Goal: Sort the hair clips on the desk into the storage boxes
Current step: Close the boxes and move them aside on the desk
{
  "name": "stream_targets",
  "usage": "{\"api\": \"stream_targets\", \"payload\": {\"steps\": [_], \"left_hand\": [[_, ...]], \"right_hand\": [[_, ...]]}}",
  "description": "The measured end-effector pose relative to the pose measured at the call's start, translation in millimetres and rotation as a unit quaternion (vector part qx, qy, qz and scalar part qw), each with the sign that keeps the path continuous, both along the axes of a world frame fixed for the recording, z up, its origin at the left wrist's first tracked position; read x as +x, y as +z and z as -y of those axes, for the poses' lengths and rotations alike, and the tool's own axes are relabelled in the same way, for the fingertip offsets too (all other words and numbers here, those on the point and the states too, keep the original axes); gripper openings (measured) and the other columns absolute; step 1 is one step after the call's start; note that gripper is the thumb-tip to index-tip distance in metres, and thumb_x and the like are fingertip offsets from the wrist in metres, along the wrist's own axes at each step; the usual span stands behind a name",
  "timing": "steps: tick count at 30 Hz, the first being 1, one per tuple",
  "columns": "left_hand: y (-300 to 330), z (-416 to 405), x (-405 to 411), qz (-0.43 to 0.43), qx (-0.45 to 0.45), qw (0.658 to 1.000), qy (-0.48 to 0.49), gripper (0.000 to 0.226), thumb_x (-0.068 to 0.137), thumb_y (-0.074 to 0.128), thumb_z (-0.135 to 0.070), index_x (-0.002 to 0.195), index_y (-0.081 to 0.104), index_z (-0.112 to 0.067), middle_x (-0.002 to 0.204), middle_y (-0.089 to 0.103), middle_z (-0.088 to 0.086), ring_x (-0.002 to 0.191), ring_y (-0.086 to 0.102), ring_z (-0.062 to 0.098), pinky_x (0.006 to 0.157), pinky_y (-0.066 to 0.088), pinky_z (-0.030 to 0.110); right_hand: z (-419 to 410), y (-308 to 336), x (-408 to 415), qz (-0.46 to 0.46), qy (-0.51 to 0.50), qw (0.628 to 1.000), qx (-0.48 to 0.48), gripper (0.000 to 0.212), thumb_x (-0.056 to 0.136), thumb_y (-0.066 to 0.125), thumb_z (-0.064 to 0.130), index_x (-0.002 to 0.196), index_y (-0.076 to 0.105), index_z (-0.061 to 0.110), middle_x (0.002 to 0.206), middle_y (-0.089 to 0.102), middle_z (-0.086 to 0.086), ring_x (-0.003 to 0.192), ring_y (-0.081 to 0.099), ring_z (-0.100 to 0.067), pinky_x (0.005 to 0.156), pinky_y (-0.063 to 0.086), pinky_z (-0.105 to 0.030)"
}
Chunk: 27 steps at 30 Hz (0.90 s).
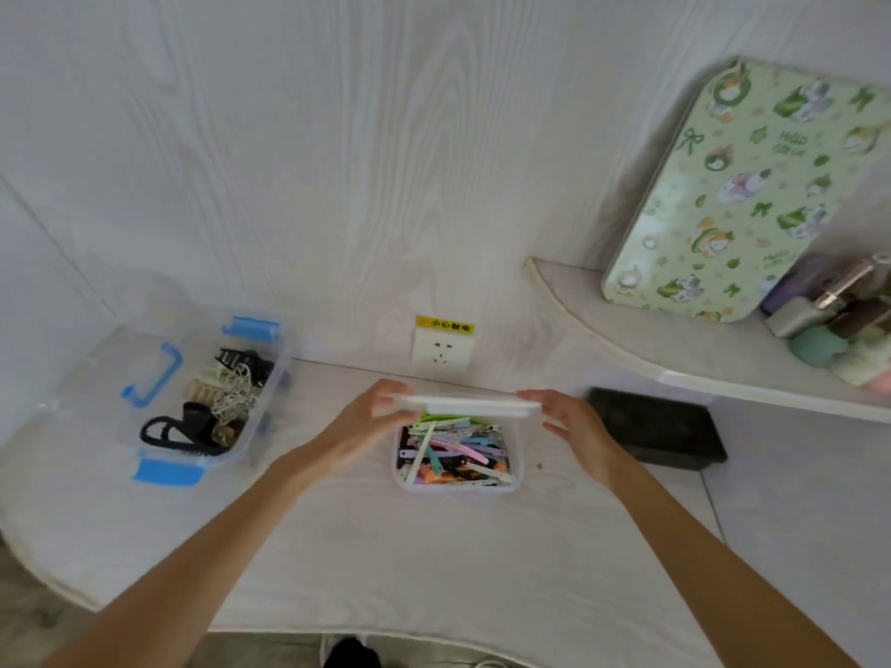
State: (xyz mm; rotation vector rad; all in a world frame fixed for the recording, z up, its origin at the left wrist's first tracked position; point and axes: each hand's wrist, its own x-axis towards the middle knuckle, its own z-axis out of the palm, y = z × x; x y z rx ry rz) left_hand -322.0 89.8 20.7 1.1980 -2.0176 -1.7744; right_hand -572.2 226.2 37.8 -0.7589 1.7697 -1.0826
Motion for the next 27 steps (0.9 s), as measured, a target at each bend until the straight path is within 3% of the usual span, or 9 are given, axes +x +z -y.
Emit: {"api": "stream_targets", "payload": {"steps": [3,5,7,11,15,18,22,24,27], "left_hand": [[-9,-8,15,0.022,-0.046,0.995,-0.091,0.051,0.064,0.079,-0.029,0.102,0.048,-0.044,0.133,0.043,-0.012,0.127,0.040,0.009,0.099,0.029,0.022],[-10,-12,17,0.013,-0.037,0.997,-0.071,0.051,0.057,0.076,-0.045,0.103,0.056,-0.039,0.135,0.039,-0.018,0.127,0.039,0.006,0.101,0.029,0.022],[-14,-19,15,0.005,-0.016,1.000,-0.014,0.049,0.059,0.072,-0.053,0.102,0.064,-0.030,0.132,0.043,-0.018,0.125,0.042,0.006,0.098,0.030,0.023],[-32,-33,18,0.004,-0.157,0.987,-0.025,0.071,0.041,0.066,-0.082,0.100,0.055,-0.043,0.130,0.041,-0.017,0.122,0.044,0.007,0.102,0.035,0.025],[-49,-33,21,0.027,-0.257,0.965,-0.037,0.086,0.058,0.052,-0.085,0.115,0.061,-0.021,0.132,0.047,-0.005,0.125,0.047,0.016,0.107,0.038,0.040],[-42,-28,20,0.047,-0.304,0.950,-0.060,0.094,0.058,0.049,-0.087,0.121,0.059,-0.018,0.136,0.049,0.004,0.128,0.044,0.022,0.107,0.036,0.044],[-24,-30,9,0.135,-0.384,0.896,-0.175,0.067,0.083,0.062,-0.048,0.142,0.037,-0.028,0.156,0.017,0.001,0.144,0.015,0.022,0.116,0.020,0.043],[-25,-37,4,0.162,-0.438,0.850,-0.243,0.055,0.095,0.049,-0.030,0.145,0.029,-0.030,0.158,0.015,-0.001,0.145,0.012,0.019,0.118,0.019,0.041],[-29,-48,1,0.198,-0.435,0.839,-0.261,0.049,0.101,0.033,-0.024,0.148,0.019,-0.030,0.159,0.007,-0.001,0.147,0.004,0.018,0.120,0.013,0.038]], "right_hand": [[-10,-2,-3,0.022,0.034,0.999,0.007,0.042,0.100,0.025,0.024,0.100,0.067,0.023,0.120,0.060,0.012,0.119,0.048,-0.012,0.107,0.030,-0.036],[-8,-4,3,-0.028,0.024,0.998,0.048,0.023,0.096,0.046,0.026,0.112,0.061,0.019,0.123,0.057,0.006,0.115,0.050,-0.014,0.097,0.038,-0.029],[-5,-11,10,-0.082,0.027,0.991,0.101,0.041,0.087,0.063,0.027,0.125,0.052,0.017,0.122,0.051,0.005,0.107,0.050,-0.013,0.083,0.042,-0.023],[-17,-28,19,-0.074,0.039,0.986,0.142,0.062,0.083,0.068,0.031,0.137,0.041,0.016,0.133,0.049,-0.002,0.108,0.050,-0.015,0.090,0.041,-0.027],[-19,-38,22,-0.099,0.034,0.984,0.146,0.061,0.081,0.069,0.030,0.135,0.043,0.018,0.136,0.049,-0.009,0.118,0.053,-0.026,0.101,0.045,-0.039],[-17,-30,25,-0.185,0.057,0.977,0.088,0.066,0.080,0.071,0.022,0.138,0.039,0.017,0.141,0.042,-0.007,0.126,0.045,-0.028,0.106,0.039,-0.040],[-15,-21,36,-0.400,0.201,0.894,0.006,0.055,0.090,0.057,0.014,0.140,0.036,0.024,0.152,0.028,-0.001,0.139,0.029,-0.021,0.110,0.031,-0.033],[-17,-28,46,-0.470,0.271,0.840,0.004,0.051,0.096,0.043,0.009,0.143,0.031,0.025,0.156,0.018,0.002,0.143,0.020,-0.018,0.111,0.034,-0.032],[-21,-33,52,-0.497,0.302,0.813,0.036,0.056,0.099,0.036,0.020,0.148,0.010,0.028,0.155,-0.006,0.011,0.142,-0.007,-0.006,0.114,0.026,-0.028]]}}
